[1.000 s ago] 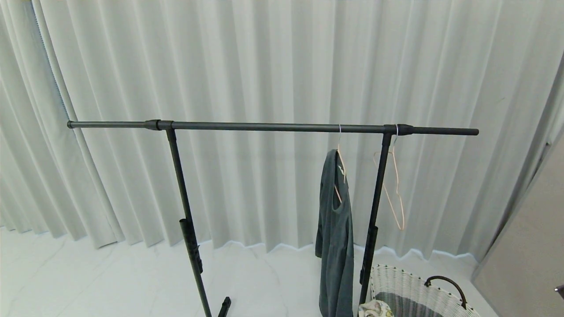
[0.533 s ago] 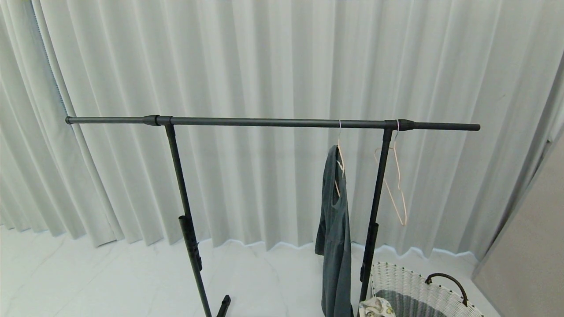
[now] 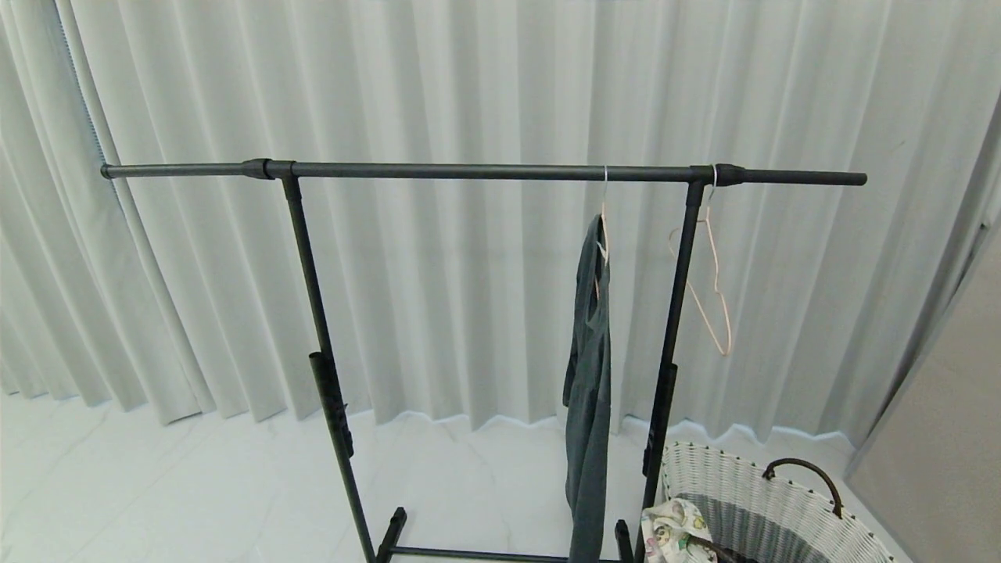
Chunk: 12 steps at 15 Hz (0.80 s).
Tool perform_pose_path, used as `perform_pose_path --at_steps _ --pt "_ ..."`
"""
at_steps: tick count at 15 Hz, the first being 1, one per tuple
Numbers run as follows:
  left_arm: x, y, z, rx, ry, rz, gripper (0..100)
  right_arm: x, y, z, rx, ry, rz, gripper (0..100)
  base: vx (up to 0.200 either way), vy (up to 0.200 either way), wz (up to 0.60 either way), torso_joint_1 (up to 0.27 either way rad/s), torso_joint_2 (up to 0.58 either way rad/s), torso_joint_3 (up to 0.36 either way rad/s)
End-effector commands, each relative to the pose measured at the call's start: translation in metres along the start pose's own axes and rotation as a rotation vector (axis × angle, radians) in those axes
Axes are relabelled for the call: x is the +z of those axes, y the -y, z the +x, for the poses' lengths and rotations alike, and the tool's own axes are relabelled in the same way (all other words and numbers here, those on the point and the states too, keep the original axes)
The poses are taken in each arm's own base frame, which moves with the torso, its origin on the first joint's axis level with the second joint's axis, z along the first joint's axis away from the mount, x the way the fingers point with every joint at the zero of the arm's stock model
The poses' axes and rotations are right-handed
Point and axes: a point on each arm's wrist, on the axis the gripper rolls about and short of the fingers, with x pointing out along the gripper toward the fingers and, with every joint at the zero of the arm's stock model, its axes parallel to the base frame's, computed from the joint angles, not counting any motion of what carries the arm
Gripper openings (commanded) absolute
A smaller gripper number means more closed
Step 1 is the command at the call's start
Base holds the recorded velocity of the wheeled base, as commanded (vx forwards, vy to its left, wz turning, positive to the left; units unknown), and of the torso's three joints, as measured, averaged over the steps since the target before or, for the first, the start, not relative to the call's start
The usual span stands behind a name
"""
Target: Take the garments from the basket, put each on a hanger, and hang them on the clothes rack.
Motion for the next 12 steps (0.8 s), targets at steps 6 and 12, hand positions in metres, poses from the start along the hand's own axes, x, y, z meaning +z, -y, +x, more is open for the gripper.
perform_pose_path --at_steps 6,12 --pt "0.0002 0.0002 -0.0004 -0.005 0.007 0.003 100 0.0005 -0.0005 0.0018 0.007 -0.021 0.017 100 0.000 0.000 0.00 -0.235 0.49 0.245" --pt "-0.0007 0.0006 -0.0042 -0.025 0.062 0.013 100 0.0005 -0.0005 0.0015 0.007 -0.018 0.018 100 0.000 0.000 0.00 -0.226 0.47 0.240"
